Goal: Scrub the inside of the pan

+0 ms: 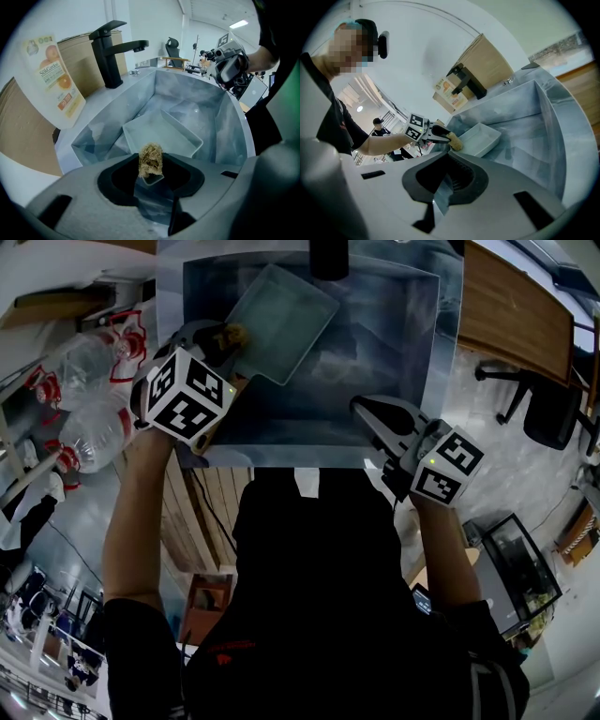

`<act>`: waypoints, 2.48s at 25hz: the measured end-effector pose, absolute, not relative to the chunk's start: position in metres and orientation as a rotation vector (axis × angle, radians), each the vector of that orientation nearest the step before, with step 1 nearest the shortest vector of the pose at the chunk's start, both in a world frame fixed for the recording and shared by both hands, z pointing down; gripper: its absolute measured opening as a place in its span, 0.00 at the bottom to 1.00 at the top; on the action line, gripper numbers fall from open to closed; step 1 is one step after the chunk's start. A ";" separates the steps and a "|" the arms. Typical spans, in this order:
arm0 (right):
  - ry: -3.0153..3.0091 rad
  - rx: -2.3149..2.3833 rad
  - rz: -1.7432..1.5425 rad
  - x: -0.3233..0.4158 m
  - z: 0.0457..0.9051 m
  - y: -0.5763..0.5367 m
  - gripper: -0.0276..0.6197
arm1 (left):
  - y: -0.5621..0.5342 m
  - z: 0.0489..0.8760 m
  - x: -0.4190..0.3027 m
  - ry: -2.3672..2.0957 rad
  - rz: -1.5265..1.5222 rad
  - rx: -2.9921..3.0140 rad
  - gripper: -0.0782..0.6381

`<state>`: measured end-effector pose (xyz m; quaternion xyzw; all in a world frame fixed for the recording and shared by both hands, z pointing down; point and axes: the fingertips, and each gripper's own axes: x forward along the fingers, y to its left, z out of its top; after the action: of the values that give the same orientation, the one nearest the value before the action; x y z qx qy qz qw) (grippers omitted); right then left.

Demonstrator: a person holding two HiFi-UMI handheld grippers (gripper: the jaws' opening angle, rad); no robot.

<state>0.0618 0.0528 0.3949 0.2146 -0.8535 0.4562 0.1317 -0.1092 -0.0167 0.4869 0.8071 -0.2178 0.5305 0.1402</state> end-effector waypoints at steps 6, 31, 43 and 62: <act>-2.480 0.634 1.324 0.067 0.394 0.056 0.05 | -0.012 0.485 -0.102 -0.613 1.505 2.333 0.33; -2.503 0.650 1.326 0.089 0.392 0.068 0.05 | 0.019 0.478 -0.036 -0.497 1.406 2.407 0.33; -2.474 0.650 1.324 0.072 0.395 0.057 0.05 | -0.040 0.474 -0.086 -0.602 1.468 2.416 0.33; -2.453 0.682 1.335 0.067 0.404 0.041 0.05 | -0.057 0.500 -0.084 -0.538 1.552 2.380 0.33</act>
<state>0.0672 0.0410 0.4039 0.2350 -0.8457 0.4603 0.1327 -0.0837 -0.0575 0.4998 0.8166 -0.1846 0.5325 0.1245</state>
